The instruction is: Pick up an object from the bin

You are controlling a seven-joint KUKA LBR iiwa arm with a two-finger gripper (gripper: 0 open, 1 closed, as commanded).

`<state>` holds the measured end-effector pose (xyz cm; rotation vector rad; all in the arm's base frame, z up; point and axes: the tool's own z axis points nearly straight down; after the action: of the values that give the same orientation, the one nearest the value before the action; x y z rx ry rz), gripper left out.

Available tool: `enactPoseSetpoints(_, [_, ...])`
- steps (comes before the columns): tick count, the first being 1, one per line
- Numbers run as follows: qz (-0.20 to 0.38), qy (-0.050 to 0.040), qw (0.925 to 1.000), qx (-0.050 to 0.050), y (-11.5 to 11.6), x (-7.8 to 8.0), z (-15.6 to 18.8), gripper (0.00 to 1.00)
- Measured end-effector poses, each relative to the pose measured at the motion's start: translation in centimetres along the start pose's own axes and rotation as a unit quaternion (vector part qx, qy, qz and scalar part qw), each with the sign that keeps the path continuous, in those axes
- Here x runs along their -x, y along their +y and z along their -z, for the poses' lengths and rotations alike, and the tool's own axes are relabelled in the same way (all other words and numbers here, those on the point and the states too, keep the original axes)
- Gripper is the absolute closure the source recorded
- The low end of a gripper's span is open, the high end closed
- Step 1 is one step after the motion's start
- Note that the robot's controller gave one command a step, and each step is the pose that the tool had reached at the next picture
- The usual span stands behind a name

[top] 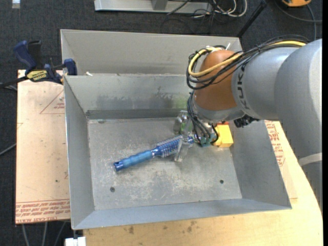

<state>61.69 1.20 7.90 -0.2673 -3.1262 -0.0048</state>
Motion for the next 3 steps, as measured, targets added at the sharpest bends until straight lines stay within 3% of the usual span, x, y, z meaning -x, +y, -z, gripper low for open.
enactPoseSetpoints(1, [-0.001,-0.0021,1.0000,-0.001,-0.2,0.2,0.2,1.00])
enactPoseSetpoints(2, [0.272,-0.0010,0.9624,-0.002,-4.1,-1.7,-1.0,1.00])
enactPoseSetpoints(3, [0.276,-0.0087,0.9610,-0.003,-5.3,3.8,10.3,1.00])
